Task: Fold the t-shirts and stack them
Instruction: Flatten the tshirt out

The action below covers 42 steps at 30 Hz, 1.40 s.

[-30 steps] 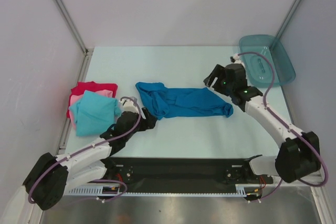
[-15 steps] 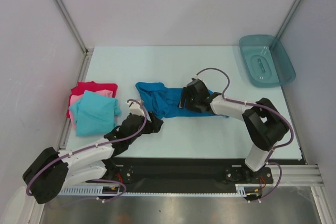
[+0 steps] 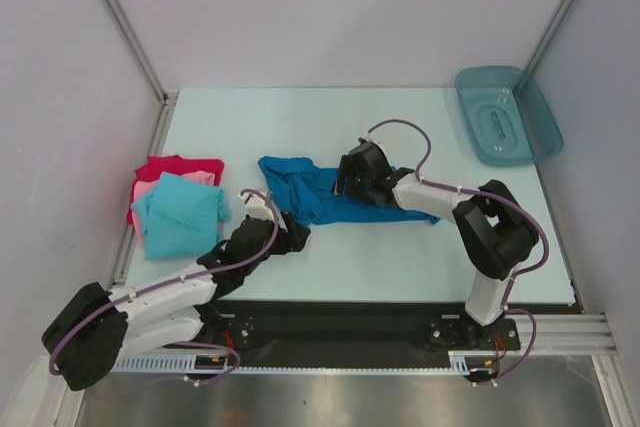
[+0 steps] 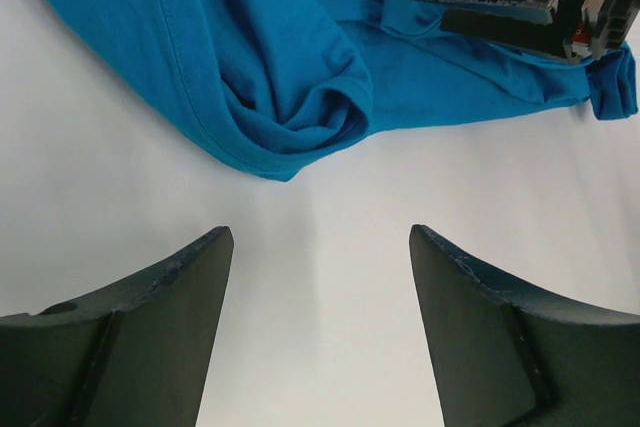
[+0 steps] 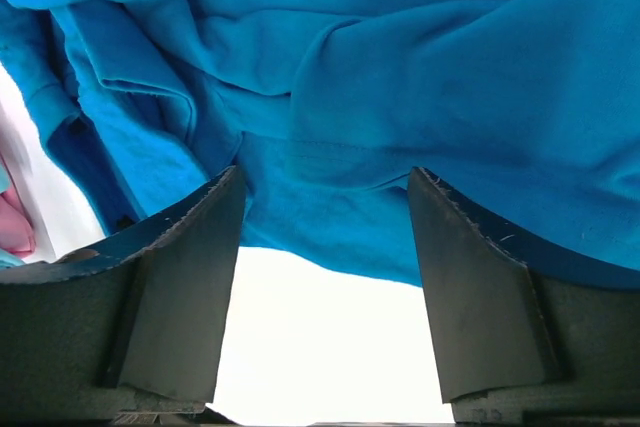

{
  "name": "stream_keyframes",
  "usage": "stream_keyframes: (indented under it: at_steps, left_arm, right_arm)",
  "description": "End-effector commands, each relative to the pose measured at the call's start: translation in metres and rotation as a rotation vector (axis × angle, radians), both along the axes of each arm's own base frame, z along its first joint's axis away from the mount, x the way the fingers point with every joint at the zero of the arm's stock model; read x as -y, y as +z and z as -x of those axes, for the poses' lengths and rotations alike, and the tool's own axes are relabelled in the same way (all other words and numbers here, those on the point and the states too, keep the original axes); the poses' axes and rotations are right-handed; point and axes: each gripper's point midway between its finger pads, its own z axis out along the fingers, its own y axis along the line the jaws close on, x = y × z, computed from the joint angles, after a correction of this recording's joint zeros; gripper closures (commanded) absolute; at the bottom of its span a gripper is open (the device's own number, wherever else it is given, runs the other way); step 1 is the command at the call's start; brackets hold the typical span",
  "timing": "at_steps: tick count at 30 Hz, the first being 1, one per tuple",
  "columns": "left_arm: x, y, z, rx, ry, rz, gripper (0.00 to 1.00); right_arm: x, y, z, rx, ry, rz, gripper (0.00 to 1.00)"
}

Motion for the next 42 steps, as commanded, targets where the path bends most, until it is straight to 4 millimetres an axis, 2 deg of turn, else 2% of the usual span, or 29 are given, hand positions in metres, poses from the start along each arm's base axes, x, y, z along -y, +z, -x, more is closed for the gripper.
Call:
stream_keyframes:
  at_steps: [1,5,10,14,17,19,20,27,38,42]
  left_arm:
    - [0.0,0.014,-0.004,0.047,0.013,0.021,0.23]
    - [-0.001,0.02,-0.005,0.062,0.01,0.018,0.23]
    - [0.0,0.031,-0.005,0.083,0.004,0.034,0.23]
    - [0.002,0.033,-0.003,0.084,-0.007,0.042,0.23]
    - [0.0,0.035,-0.002,0.092,-0.007,0.044,0.23]
    - [-0.002,0.035,-0.001,0.093,-0.004,0.042,0.23]
    - [-0.002,0.037,-0.001,0.099,-0.004,0.045,0.23]
    - [-0.006,0.042,0.001,0.117,-0.001,0.043,0.23]
    - [-0.008,0.05,0.0,0.136,0.003,0.044,0.23]
    - [-0.008,0.054,-0.001,0.143,0.005,0.05,0.23]
  right_arm:
    - [-0.002,0.008,-0.009,0.05,-0.008,0.001,0.31]
    - [0.006,0.008,-0.004,0.051,-0.024,0.015,0.31]
    - [0.024,-0.003,0.006,0.039,-0.076,0.047,0.3]
    - [0.026,-0.009,-0.003,0.031,-0.09,0.055,0.29]
    - [0.022,-0.003,-0.014,0.042,-0.09,0.049,0.3]
    - [0.021,-0.008,-0.017,0.036,-0.084,0.068,0.3]
    - [0.016,-0.002,-0.023,0.047,-0.083,0.058,0.3]
    - [0.011,-0.011,-0.038,0.027,-0.076,0.065,0.3]
    - [0.022,-0.026,-0.032,-0.005,-0.064,0.081,0.32]
    - [0.027,-0.033,-0.032,-0.033,-0.051,0.133,0.41]
